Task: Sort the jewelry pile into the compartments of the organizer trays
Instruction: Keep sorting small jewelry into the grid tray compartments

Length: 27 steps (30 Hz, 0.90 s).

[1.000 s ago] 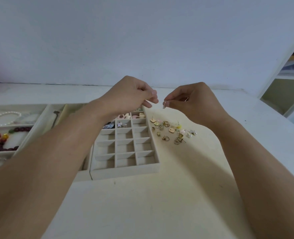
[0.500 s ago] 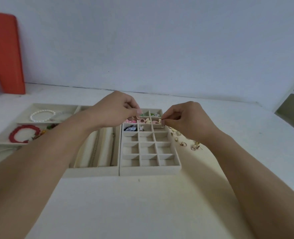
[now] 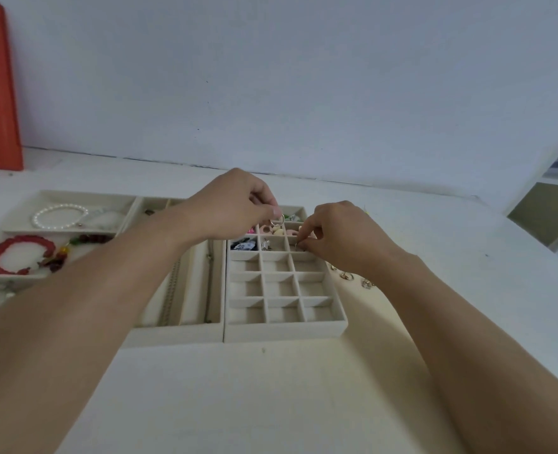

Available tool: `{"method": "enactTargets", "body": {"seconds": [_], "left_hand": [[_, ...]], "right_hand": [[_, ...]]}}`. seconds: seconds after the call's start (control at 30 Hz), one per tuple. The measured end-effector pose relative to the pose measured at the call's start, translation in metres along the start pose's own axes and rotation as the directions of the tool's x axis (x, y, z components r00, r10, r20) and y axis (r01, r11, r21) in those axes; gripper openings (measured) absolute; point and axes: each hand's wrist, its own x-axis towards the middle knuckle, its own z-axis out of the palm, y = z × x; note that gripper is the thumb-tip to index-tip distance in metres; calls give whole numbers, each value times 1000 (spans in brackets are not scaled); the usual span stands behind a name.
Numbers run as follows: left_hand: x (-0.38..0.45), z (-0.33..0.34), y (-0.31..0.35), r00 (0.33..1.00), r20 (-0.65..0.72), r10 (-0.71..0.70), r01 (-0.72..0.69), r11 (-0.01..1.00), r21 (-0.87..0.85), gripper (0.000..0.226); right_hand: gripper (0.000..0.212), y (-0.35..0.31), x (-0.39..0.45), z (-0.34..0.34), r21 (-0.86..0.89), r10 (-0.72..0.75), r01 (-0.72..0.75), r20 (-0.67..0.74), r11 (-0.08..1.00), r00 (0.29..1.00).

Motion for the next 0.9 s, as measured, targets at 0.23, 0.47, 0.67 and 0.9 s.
{"method": "enactTargets", "body": {"seconds": [0.23,0.47,0.67,0.9], "left_hand": [[7,6,-4,1000,-2,12,-12,1000,7,6],[7,11,-3,1000,11,5,-5,1000,4,8],[7,14,-2,1000,-26,10,-10,1000,-26,9],[7,18,-1,995,-96,-17,9,997,-83,11]], "right_hand": [[8,2,-1,5,-25,8,-8,-30,1000,1000],[10,6,-3,2,38,12,-8,-91,999,996],[4,7,-6,3,283,-30,110,-275,953,961],[8,11,-5,-5,225,-46,91,-197,970,979]]}}
